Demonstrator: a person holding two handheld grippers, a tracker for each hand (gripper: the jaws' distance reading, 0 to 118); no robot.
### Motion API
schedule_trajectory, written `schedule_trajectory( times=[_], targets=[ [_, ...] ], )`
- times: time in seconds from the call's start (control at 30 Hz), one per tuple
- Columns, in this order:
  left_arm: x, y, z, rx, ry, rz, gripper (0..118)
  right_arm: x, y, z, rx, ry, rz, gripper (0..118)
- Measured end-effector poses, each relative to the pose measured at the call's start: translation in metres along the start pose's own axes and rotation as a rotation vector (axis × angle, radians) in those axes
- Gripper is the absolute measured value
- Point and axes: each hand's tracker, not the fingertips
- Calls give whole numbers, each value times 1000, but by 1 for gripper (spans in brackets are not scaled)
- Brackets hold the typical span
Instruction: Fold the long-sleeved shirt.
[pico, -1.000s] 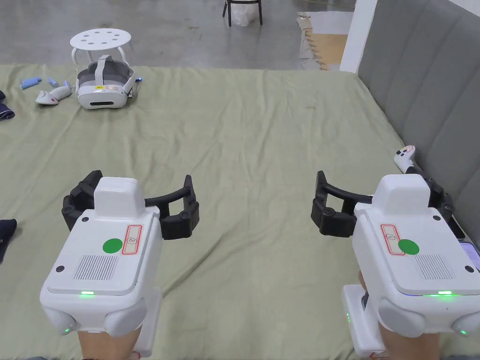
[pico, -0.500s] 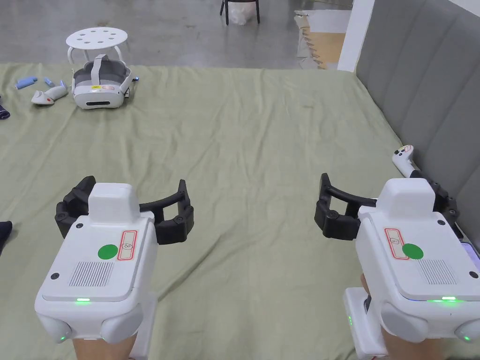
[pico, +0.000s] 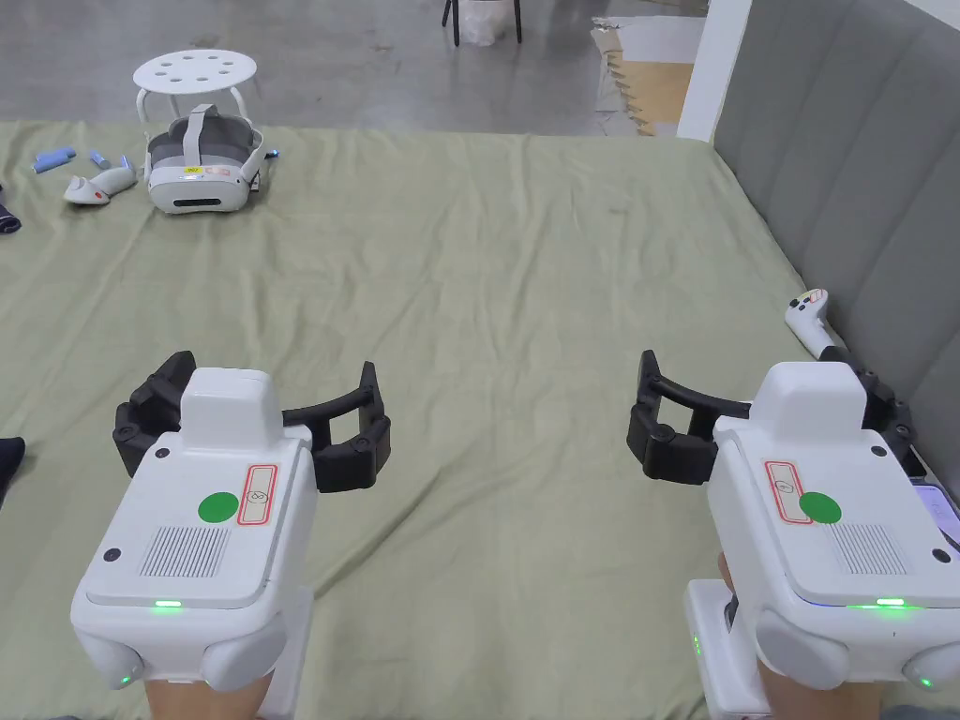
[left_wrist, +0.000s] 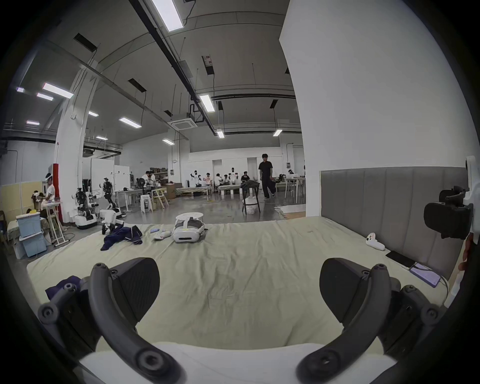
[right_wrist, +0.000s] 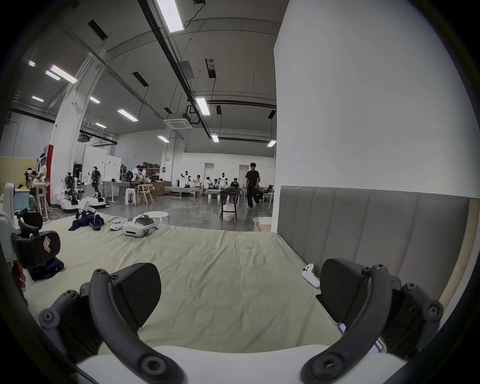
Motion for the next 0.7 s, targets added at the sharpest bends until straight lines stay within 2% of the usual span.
schedule_trajectory(
  times=[0.17, 0.3, 0.7],
  targets=[
    [1, 1, 3, 9, -7, -8, 111, 1, -1, 1, -3, 5, -7, 118],
    [1, 2, 2, 12, -5, 42, 111, 1, -1, 1, -5, -2, 4, 118],
    [3, -1, 1, 6, 2, -6, 111, 1, -3, 0, -9, 3, 1, 118]
  ],
)
